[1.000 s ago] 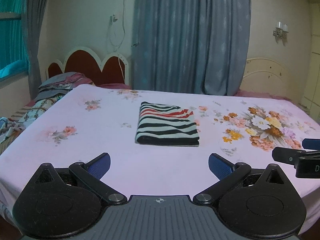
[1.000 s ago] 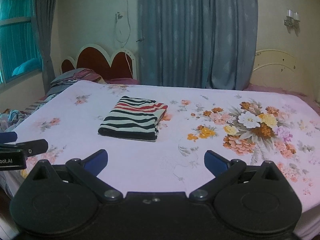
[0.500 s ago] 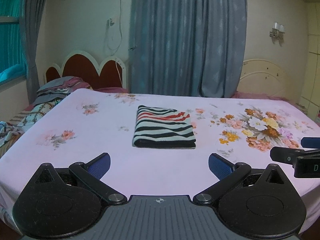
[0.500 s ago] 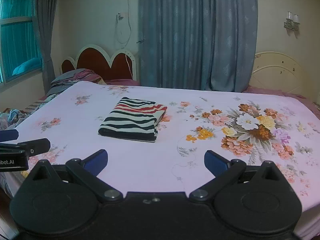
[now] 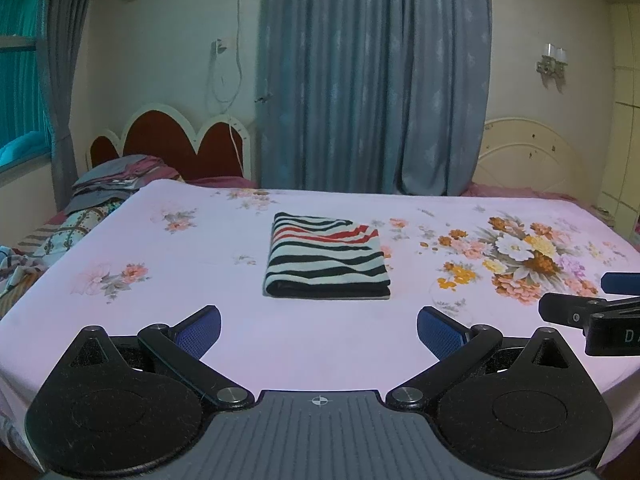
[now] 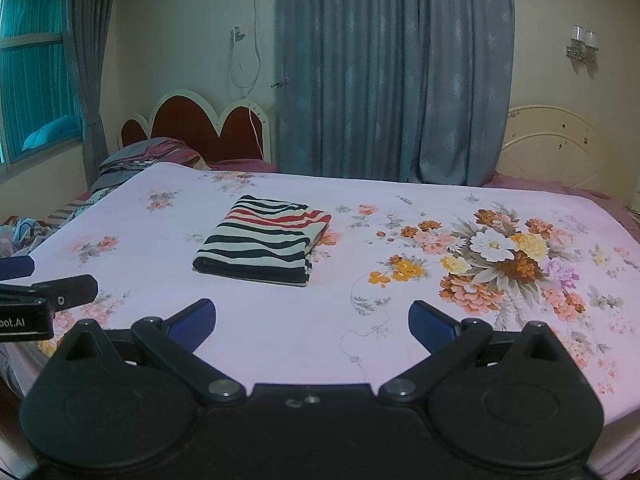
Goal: Fold small clothes
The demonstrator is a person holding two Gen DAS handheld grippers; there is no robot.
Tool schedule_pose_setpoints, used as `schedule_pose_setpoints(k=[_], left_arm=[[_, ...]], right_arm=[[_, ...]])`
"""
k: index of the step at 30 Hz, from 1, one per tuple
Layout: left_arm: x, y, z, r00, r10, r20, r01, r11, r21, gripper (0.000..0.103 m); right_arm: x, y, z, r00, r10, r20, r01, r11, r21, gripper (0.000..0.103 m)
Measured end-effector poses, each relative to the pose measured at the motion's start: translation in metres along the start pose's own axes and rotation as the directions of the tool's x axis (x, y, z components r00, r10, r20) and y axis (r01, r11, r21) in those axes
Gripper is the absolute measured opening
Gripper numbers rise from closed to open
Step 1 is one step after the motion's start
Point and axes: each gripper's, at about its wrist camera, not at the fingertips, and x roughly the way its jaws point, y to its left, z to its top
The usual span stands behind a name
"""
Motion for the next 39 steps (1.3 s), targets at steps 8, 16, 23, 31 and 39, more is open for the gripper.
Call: schedule_pose_setpoints(k=[8, 16, 23, 31, 39], left_arm=[[0.001, 0.001, 0.001, 1.000, 0.000, 0.006, 0.000, 1.000, -0.003, 0.103], [0.002, 0.001, 0.002, 1.000, 0.003, 0.010, -0.002, 1.000, -0.008, 0.103], [0.002, -0.001, 0.002, 1.000, 0.003, 0.012, -0.002, 1.000, -0.010, 0.103], [0.002, -0.001, 0.004, 1.000, 0.005, 0.016, -0.005, 1.000, -0.008, 0.103], [0.001, -0.005, 0.003, 0.999, 0.000, 0.052, -0.001, 1.000, 0.024, 0.103]], right_arm=[[0.001, -0.001, 0.001, 1.000, 0.002, 0.003, -0.002, 1.000, -0.004, 0.102], [0.001, -0.001, 0.002, 1.000, 0.003, 0.003, -0.003, 1.000, -0.008, 0.102], [0.001, -0.012, 0.005, 1.000, 0.016, 0.006, -0.016, 1.000, -0.024, 0.102], [0.002, -0.015, 0.006, 1.000, 0.020, 0.005, -0.020, 0.999, -0.027, 0.102], [0.002, -0.018, 0.004, 1.000, 0.024, 0.002, -0.024, 0.999, -0.031, 0.102]])
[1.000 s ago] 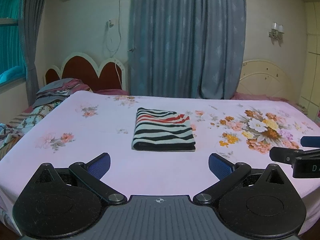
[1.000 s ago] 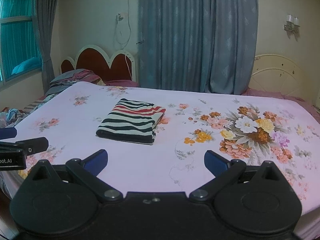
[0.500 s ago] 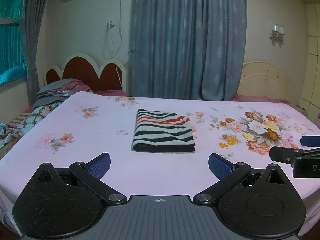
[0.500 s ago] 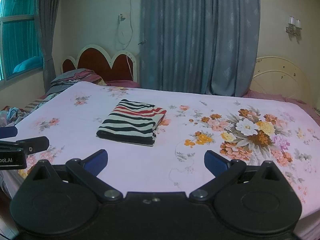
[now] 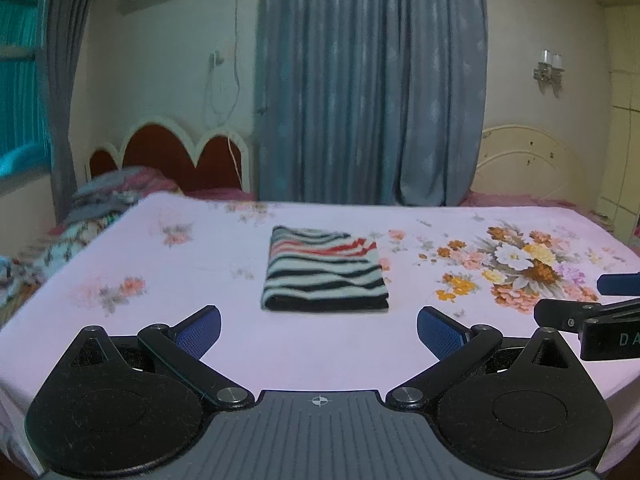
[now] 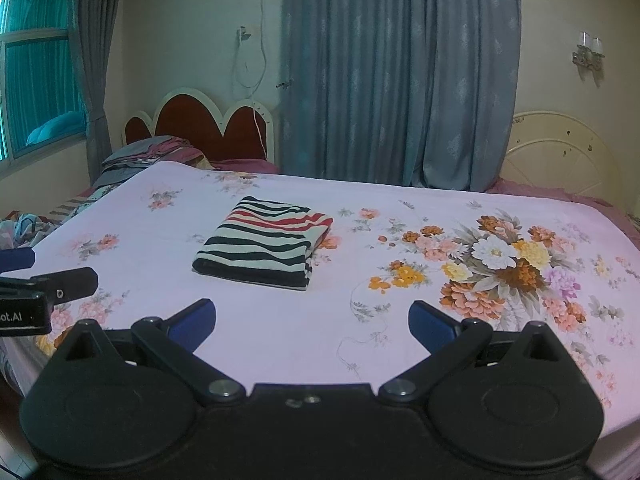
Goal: Fold small clothes
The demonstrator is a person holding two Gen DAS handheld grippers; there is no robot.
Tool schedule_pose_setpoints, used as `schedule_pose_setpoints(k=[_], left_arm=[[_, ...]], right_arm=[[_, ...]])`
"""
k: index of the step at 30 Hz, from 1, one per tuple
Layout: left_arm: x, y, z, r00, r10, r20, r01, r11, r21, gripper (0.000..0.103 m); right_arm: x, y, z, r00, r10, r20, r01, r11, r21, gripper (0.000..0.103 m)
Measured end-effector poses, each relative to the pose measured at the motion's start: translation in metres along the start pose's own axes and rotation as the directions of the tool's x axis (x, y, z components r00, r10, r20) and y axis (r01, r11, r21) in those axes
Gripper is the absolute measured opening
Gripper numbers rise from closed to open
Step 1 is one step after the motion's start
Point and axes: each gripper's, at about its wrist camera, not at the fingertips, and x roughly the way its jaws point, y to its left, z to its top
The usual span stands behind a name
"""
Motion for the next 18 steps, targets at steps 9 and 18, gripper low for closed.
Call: schedule_pose_setpoints(k=[9, 18], left_arm=[[-0.0023, -0.0017, 0.0034, 0.999, 0.031, 0.029, -0.031, 0.999, 0.012, 0.103], [-0.0028, -0.0038, 0.0032, 0.999, 0.019, 0.028, -0.019, 1.000, 0.004, 0.103]], right_arm=[[0.0004, -0.0010, -0.0008, 1.000, 0.003, -0.002, -0.003, 1.000, -0.002, 0.102], [0.0038, 0.0019, -0.0007, 1.000, 0.025, 0.000, -0.025, 1.000, -0.012, 0.102]])
